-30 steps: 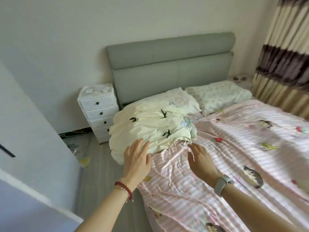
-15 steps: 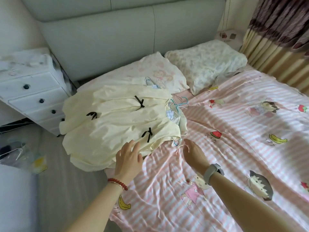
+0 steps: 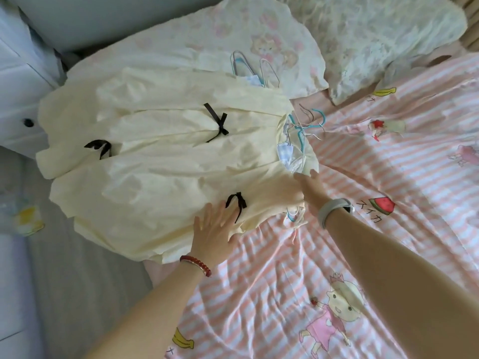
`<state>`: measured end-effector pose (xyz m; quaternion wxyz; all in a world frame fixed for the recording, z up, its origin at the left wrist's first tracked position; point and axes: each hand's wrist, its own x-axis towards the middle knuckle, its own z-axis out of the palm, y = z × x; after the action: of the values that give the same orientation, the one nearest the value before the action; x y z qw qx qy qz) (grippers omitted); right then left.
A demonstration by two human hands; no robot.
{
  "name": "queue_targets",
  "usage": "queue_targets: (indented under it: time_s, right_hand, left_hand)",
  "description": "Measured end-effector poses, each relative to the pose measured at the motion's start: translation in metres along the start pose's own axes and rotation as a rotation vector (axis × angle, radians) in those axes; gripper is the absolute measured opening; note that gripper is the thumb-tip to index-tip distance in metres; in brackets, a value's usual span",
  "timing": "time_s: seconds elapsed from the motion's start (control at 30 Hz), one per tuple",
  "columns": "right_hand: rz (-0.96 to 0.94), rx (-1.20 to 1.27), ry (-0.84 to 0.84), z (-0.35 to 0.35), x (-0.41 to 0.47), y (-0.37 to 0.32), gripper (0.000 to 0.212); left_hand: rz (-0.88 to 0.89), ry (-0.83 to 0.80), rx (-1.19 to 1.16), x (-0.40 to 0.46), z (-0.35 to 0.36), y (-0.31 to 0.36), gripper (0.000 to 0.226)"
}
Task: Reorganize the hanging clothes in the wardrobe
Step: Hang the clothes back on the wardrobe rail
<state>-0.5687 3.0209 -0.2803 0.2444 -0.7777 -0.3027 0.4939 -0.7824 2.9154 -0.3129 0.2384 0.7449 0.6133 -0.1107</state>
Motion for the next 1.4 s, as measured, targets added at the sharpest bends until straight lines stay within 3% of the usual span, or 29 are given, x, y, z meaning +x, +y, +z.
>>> queue_targets:
  time_s: [0.1, 0.2, 0.27, 0.37, 0.47, 0.53, 0.67, 0.8, 0.97, 1.03, 1.23, 1.33, 1.4]
  right_hand:
    - [0.025, -0.051, 0.114, 0.004, 0.000, -0.012, 0.036]
    - [-0.094, 0.074, 0.315, 0.007, -0.024, -0.020, 0.032]
    - [-0.227, 0.074, 0.416, 0.006, -0.052, -0.018, 0.022]
    - [-0.488, -0.055, 0.425, -0.004, -0.098, -0.005, 0.016]
    - [-0.709, -0.241, 0.334, -0.017, -0.139, 0.015, 0.018]
    - [-0.889, -0.373, 0.268, -0.026, -0.167, 0.028, 0.018]
    - [-1.130, -0.516, 0.186, -0.050, -0.220, 0.049, 0.016]
    - [-1.194, -0.678, 0.215, -0.085, -0.258, 0.086, 0.018]
    - [-1.178, -0.748, 0.173, -0.114, -0.306, 0.159, 0.021]
    - [-1.192, -0.770, 0.126, -0.118, -0.332, 0.182, 0.013]
    - [-1.377, -0.844, -0.038, -0.098, -0.392, 0.208, 0.003]
    - [-1.426, -0.822, -0.129, -0.075, -0.420, 0.205, 0.023]
    - [-1.485, -0.824, -0.213, -0.057, -0.444, 0.201, 0.024]
  left_hand:
    - [0.032, -0.033, -0.036, -0.002, -0.003, -0.005, 0.057]
    - [0.029, 0.050, -0.176, -0.011, -0.023, -0.010, 0.042]
    - [0.002, 0.209, -0.327, -0.023, -0.045, -0.012, 0.041]
    - [0.033, 0.535, -0.414, -0.046, -0.085, -0.010, 0.051]
    - [0.095, 0.807, -0.300, -0.066, -0.131, -0.006, 0.062]
    - [0.114, 0.899, -0.148, -0.083, -0.158, 0.000, 0.061]
    - [0.093, 0.706, -0.010, -0.130, -0.170, 0.008, 0.043]
    - [0.041, 0.415, -0.257, -0.210, -0.123, 0.021, 0.029]
    - [-0.091, 0.308, -0.526, -0.327, -0.030, 0.066, 0.027]
    - [-0.153, 0.272, -0.553, -0.368, -0.002, 0.078, 0.031]
    - [-0.295, 0.356, -0.663, -0.479, 0.048, 0.081, 0.031]
    - [-0.394, 0.450, -0.727, -0.526, 0.061, 0.074, 0.036]
    - [-0.462, 0.510, -0.758, -0.558, 0.069, 0.066, 0.039]
